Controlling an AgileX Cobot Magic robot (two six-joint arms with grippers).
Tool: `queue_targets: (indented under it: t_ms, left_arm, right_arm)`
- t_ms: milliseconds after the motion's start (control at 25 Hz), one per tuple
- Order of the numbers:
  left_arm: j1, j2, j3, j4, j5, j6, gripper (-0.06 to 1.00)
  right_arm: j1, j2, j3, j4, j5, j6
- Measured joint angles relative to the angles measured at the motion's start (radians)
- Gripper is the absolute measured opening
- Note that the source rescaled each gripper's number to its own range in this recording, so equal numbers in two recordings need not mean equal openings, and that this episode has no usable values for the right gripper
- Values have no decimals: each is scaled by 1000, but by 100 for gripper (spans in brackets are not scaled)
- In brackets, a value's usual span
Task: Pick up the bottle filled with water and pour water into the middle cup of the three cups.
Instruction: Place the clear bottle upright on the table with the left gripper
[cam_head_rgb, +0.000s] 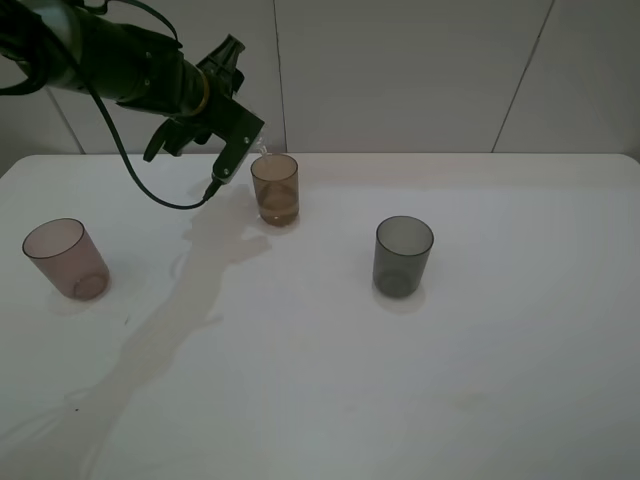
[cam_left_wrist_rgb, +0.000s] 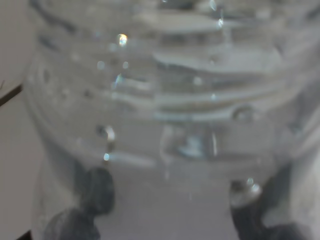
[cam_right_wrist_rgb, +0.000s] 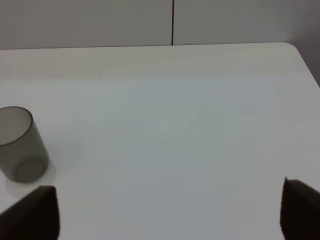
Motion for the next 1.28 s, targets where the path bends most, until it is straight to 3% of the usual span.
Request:
queue_targets:
  t_ms: [1280]
  left_arm:
    - [-25,0,0,143,-20,1,2]
  right_arm:
    - [0,0,0,0,0,0]
